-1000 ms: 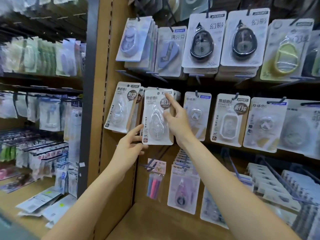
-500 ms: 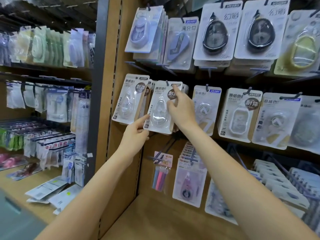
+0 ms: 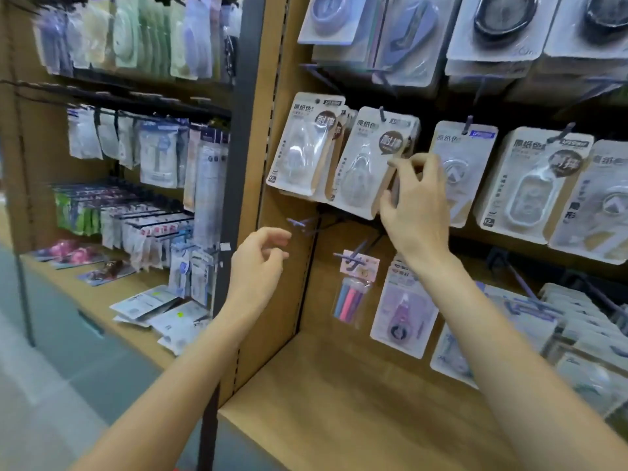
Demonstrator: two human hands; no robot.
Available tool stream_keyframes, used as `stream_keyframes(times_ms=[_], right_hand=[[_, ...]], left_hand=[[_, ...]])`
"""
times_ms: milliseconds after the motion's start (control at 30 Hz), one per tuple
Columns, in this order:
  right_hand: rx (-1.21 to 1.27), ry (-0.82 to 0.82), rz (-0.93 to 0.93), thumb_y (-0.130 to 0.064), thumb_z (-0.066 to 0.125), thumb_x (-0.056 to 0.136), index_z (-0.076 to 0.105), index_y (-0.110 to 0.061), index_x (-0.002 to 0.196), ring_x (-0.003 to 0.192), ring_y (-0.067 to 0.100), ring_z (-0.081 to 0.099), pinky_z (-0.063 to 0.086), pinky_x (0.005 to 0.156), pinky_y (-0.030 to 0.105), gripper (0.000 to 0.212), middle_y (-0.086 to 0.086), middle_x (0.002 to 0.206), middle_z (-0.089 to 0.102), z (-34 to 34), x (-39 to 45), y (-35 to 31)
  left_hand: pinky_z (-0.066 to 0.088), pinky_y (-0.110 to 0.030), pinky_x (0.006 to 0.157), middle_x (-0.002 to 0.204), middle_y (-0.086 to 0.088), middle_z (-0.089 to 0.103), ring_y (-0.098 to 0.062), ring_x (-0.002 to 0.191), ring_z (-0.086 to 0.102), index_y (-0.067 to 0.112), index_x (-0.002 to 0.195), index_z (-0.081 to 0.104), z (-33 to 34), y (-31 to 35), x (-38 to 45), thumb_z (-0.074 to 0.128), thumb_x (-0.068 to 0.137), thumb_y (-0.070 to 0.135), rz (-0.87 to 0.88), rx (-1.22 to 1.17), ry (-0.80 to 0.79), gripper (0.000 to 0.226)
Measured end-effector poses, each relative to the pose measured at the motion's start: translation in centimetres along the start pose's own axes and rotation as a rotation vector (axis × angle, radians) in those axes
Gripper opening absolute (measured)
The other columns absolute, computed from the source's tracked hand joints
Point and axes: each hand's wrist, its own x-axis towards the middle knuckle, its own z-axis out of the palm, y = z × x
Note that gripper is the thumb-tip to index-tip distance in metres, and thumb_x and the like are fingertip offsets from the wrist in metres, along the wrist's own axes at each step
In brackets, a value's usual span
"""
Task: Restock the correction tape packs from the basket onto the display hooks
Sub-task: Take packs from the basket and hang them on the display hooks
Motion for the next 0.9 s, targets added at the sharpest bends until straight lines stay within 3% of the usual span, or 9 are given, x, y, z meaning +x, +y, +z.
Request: stream_keyframes(times_ms=[100, 200, 300, 400, 500, 667, 767, 833, 900], right_hand=[[0.169, 0.035, -0.198, -0.005, 0.053, 0.086, 0.06, -0.005, 0.11, 0.105, 0.028, 0.05, 0.032, 0.078, 0.015, 0.025, 0.018, 0.118, 0.047, -0.2, -3.4, -3.6], [0.349, -0.074, -0.42, -0.004, 0.051, 0.085, 0.062, -0.001, 0.104, 0.098, 0.031, 0.053, 0.04, 0.077, 0.02, 0.022, 0.022, 0.112, 0.051, 1.9, -8.8, -8.2], [0.458, -0.377, -0.495, -0.003, 0.054, 0.081, 0.059, 0.0, 0.107, 0.1, 0.034, 0.051, 0.046, 0.075, 0.032, 0.027, 0.022, 0.112, 0.051, 7.6, -17.1, -12.7], [0.482, -0.82, -0.515, -0.005, 0.055, 0.073, 0.051, -0.005, 0.116, 0.097, 0.038, 0.052, 0.047, 0.08, 0.042, 0.043, 0.023, 0.116, 0.048, 15.0, -27.3, -15.3], [0.377, -1.319, -0.595, -0.011, 0.053, 0.084, 0.036, -0.012, 0.138, 0.117, 0.033, 0.041, 0.046, 0.091, 0.048, 0.057, 0.015, 0.136, 0.032, 20.5, -35.7, -16.1], [0.158, -1.692, -0.79, -0.009, 0.051, 0.086, 0.031, -0.009, 0.141, 0.125, 0.032, 0.039, 0.04, 0.099, 0.042, 0.059, 0.013, 0.141, 0.031, 25.8, -44.8, -17.0], [0.115, -1.654, -0.981, -0.009, 0.069, 0.069, 0.043, -0.006, 0.123, 0.108, 0.035, 0.056, 0.049, 0.086, 0.037, 0.06, 0.02, 0.122, 0.053, 28.8, -48.9, -17.6], [0.065, -1.518, -1.09, -0.009, 0.073, 0.053, 0.055, -0.009, 0.108, 0.087, 0.039, 0.065, 0.054, 0.073, 0.04, 0.058, 0.025, 0.099, 0.064, 30.9, -51.8, -17.3], [0.02, -1.481, -1.111, -0.013, 0.072, 0.061, 0.067, -0.01, 0.097, 0.085, 0.04, 0.064, 0.052, 0.076, 0.043, 0.036, 0.026, 0.095, 0.063, 31.8, -53.2, -17.9]], left_hand=[[0.05, -0.019, 0.072, 0.094, 0.007, 0.061, 0.007, 0.073, 0.059, 0.018, 0.097, 0.06, -1.9, -2.5, -3.2, 0.041, 0.088, -0.006, -0.027, -0.008, 0.079, 0.032], [0.048, -0.017, 0.066, 0.086, 0.012, 0.059, 0.005, 0.071, 0.058, 0.02, 0.092, 0.058, -4.7, -6.7, -7.4, 0.04, 0.085, -0.007, -0.164, 0.008, 0.145, 0.033], [0.048, -0.027, 0.069, 0.077, 0.012, 0.06, -0.002, 0.066, 0.058, 0.022, 0.084, 0.056, -9.4, -13.7, -13.3, 0.042, 0.08, -0.01, -0.35, 0.093, 0.207, 0.036], [0.047, -0.032, 0.078, 0.082, 0.003, 0.063, -0.017, 0.078, 0.061, 0.016, 0.089, 0.06, -15.4, -21.6, -21.3, 0.046, 0.079, -0.01, -0.573, 0.331, 0.206, 0.032], [0.044, -0.031, 0.079, 0.094, -0.007, 0.065, -0.024, 0.092, 0.06, 0.006, 0.1, 0.062, -21.1, -27.6, -28.8, 0.047, 0.083, -0.007, -0.821, 0.537, 0.202, 0.026], [0.041, -0.035, 0.078, 0.111, -0.021, 0.059, -0.034, 0.096, 0.057, 0.001, 0.113, 0.056, -23.9, -34.0, -37.5, 0.048, 0.083, -0.004, -1.045, 0.745, -0.012, 0.031], [0.042, -0.04, 0.086, 0.113, -0.019, 0.058, -0.039, 0.105, 0.054, 0.001, 0.114, 0.059, -22.8, -36.5, -39.5, 0.054, 0.08, 0.004, -0.98, 0.802, -0.159, 0.035], [0.047, -0.043, 0.081, 0.104, -0.019, 0.061, -0.04, 0.096, 0.058, 0.0, 0.108, 0.062, -21.9, -38.0, -39.7, 0.057, 0.071, 0.003, -0.874, 0.829, -0.215, 0.037], [0.051, -0.043, 0.077, 0.101, -0.018, 0.063, -0.039, 0.09, 0.061, 0.0, 0.105, 0.064, -21.1, -39.7, -39.5, 0.062, 0.059, -0.008, -0.765, 0.87, -0.282, 0.046]])
